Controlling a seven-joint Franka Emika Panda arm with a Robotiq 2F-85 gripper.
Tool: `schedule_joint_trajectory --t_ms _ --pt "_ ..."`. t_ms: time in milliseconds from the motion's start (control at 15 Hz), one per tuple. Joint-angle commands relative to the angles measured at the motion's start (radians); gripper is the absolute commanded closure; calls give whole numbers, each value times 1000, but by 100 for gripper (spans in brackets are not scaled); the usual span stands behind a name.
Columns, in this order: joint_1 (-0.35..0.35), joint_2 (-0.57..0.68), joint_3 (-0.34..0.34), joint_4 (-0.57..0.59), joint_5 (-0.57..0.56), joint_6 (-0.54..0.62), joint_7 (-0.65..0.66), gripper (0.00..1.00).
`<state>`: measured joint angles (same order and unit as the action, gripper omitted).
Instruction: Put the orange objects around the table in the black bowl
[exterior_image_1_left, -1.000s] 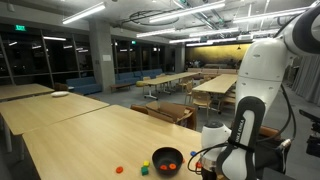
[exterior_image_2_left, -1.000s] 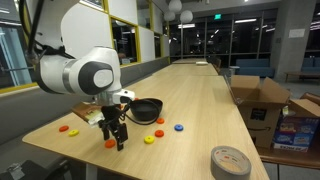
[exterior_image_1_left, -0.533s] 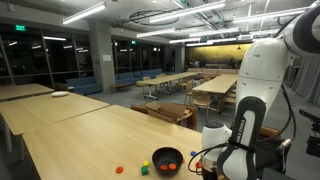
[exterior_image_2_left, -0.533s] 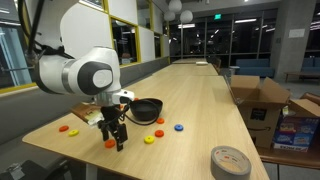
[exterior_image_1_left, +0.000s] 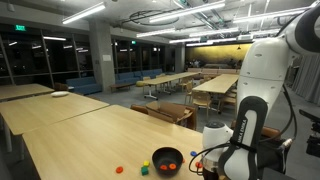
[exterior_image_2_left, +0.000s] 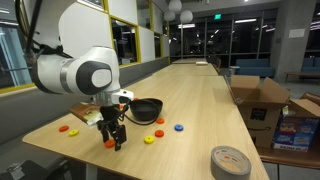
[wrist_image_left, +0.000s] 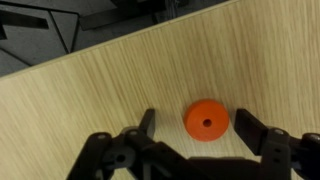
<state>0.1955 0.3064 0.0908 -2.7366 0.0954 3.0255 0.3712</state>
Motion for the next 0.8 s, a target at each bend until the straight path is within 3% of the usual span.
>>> schedule_joint_trajectory --t_ms 0,267,733 --pt "-1 -38 9 -33 30 12 -24 48" --pt "11 -43 2 -6 19 -10 -19 79" --pt "85 -160 -90 -11 -46 -75 31 75"
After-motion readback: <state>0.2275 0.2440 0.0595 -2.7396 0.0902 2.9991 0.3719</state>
